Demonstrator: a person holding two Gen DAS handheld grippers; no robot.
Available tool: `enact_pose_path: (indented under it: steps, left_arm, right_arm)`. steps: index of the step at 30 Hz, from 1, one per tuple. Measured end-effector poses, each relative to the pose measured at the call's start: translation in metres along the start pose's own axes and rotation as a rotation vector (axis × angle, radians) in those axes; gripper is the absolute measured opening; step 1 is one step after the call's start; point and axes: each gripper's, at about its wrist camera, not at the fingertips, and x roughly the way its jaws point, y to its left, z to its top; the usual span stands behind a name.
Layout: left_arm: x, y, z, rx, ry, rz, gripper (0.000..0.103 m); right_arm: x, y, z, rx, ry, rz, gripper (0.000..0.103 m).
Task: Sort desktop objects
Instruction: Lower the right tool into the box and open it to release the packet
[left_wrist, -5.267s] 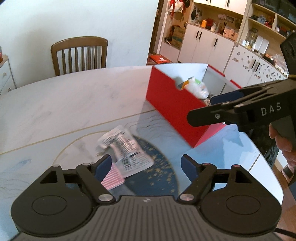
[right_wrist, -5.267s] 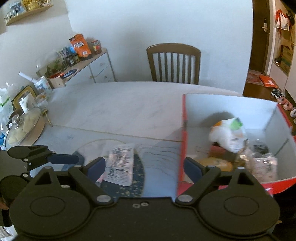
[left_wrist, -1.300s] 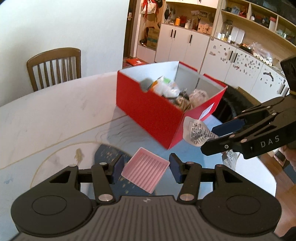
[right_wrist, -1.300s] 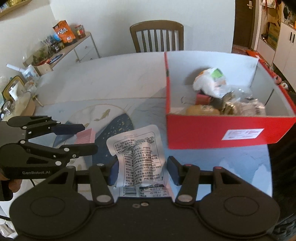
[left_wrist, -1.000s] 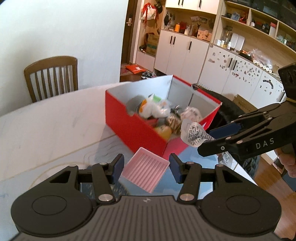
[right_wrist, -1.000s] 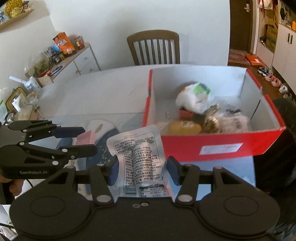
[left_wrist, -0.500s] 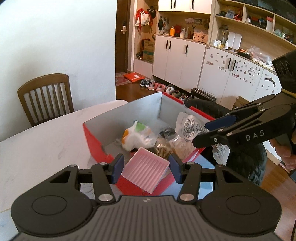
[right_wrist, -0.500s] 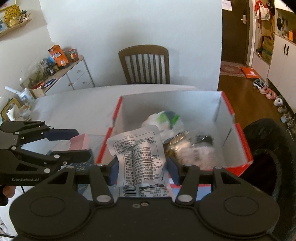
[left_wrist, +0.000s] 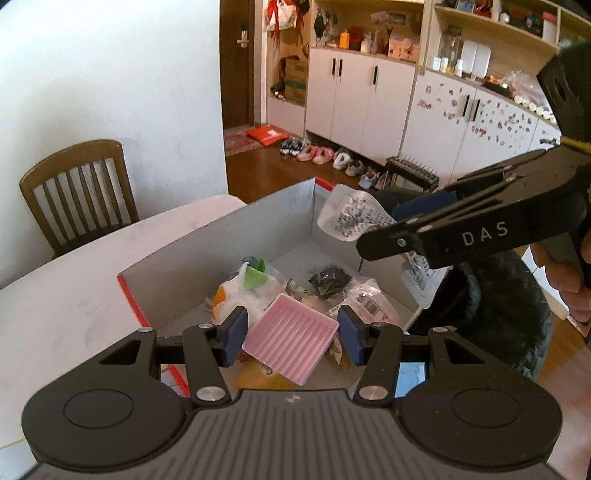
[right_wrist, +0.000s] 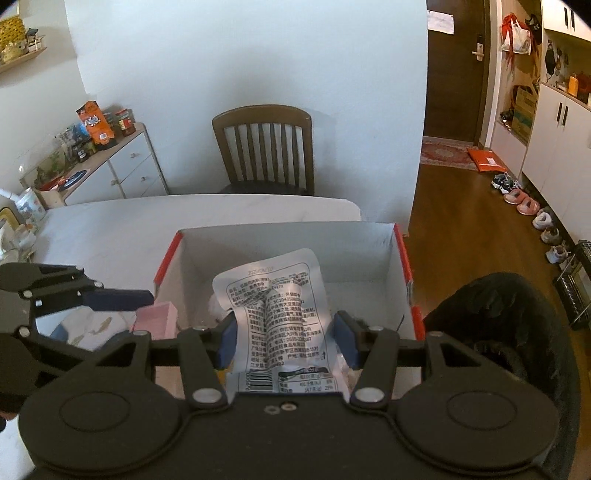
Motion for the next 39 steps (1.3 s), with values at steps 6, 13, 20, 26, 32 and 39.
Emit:
enact_pose_path:
  steps: [6,13,20,26,32,39]
  left_arm:
    - [0.031,-0.007,0.006,0.009,0.058,0.01,0.052]
    - [0.059,-0.011,0.006,0.025,0.117,0.016,0.052]
    - [0.075,-0.011,0.004,0.02,0.161,0.018,0.052]
    - [0.079,-0.011,0.003,0.012,0.171,0.007,0.05]
    - [0.08,-0.011,0.007,0.01,0.172,0.004,0.05]
    - [0.075,-0.01,0.007,-0.007,0.149,-0.004,0.05]
  right_arm:
    - [0.025,-0.008,0.01,0.0,0.019,-0.008,0.054]
    - [0.059,-0.022,0.014,0.022,0.072,0.005,0.054]
    - [0.086,-0.03,0.014,0.032,0.125,-0.011,0.054]
    - [0.098,-0.028,0.009,0.022,0.157,-0.007,0.054]
    - [0.105,-0.028,0.006,0.024,0.18,-0.011,0.055]
    - [0.109,-0.034,-0.003,0.056,0.209,-0.008,0.056]
